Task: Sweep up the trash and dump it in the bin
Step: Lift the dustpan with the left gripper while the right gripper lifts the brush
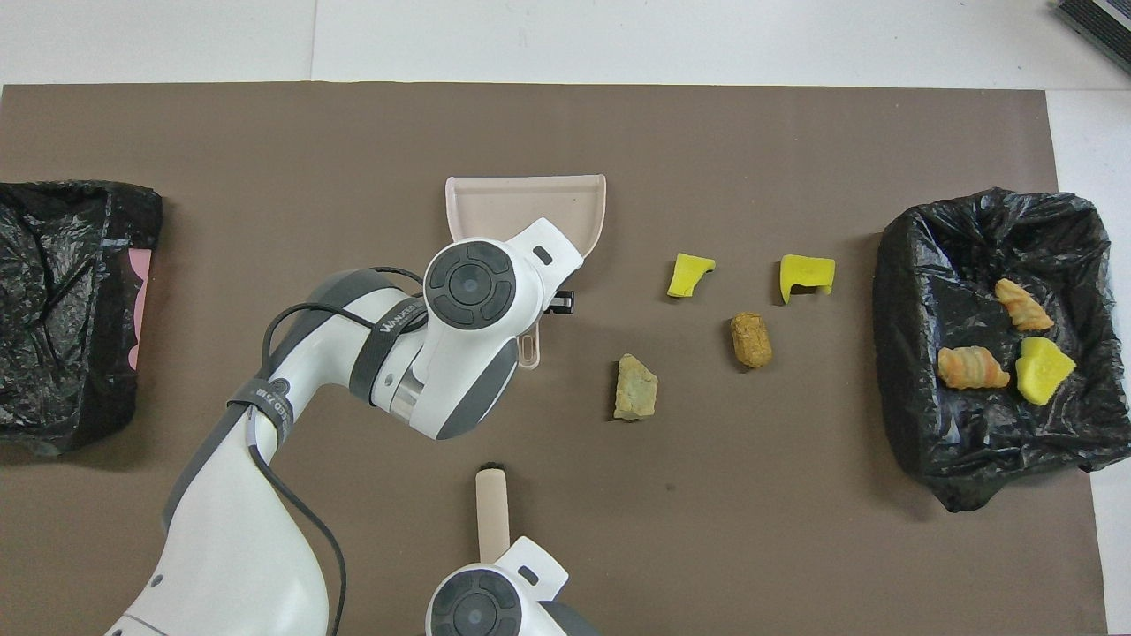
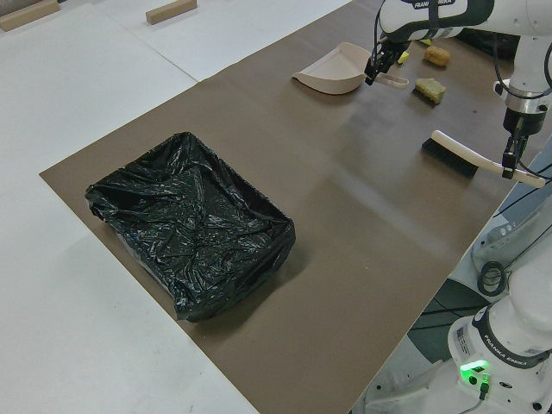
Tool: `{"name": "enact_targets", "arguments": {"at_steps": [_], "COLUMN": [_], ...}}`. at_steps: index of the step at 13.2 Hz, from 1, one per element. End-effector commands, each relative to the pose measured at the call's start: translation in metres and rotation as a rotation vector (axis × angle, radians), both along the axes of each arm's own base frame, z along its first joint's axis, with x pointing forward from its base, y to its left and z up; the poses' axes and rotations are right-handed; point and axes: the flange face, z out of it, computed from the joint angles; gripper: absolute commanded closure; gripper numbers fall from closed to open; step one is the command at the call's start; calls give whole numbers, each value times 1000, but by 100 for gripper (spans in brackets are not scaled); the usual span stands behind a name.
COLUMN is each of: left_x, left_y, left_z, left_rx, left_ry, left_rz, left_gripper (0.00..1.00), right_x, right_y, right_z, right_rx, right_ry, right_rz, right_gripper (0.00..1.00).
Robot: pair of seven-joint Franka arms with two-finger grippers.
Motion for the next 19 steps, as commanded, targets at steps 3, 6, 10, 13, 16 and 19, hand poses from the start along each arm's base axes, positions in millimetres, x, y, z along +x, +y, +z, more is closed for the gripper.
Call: {"name": "enact_targets", "arguments": {"at_steps": [3,6,10,13,16,19], "left_x": [4,9,5,10,5,-2], "left_y": [8,18,52,75,95,106], "left_z": [7,20,58,57,45,35], "left_rx": [45,75,181,249,248,185], "left_ry": [-51,-81,-18,15,64,39], "left_rz": [-29,-65,-427,-913,-1058,-1182], "left_gripper": [91,100,100,100,100,100], "right_x": [17,51,148,191,223,250], "right_y": [-24,-57,-143,-207,-277,-350], "right_z": [11,38,112,120,107,97], "right_rx": [-43,-51,-67,-146,-192,-242], "right_ry": [30,20,44,8,-10,-36], "right_rz": [-95,-151,-246,-195,-86,-9], "right_gripper": [100,100,100,100,100,100]}}
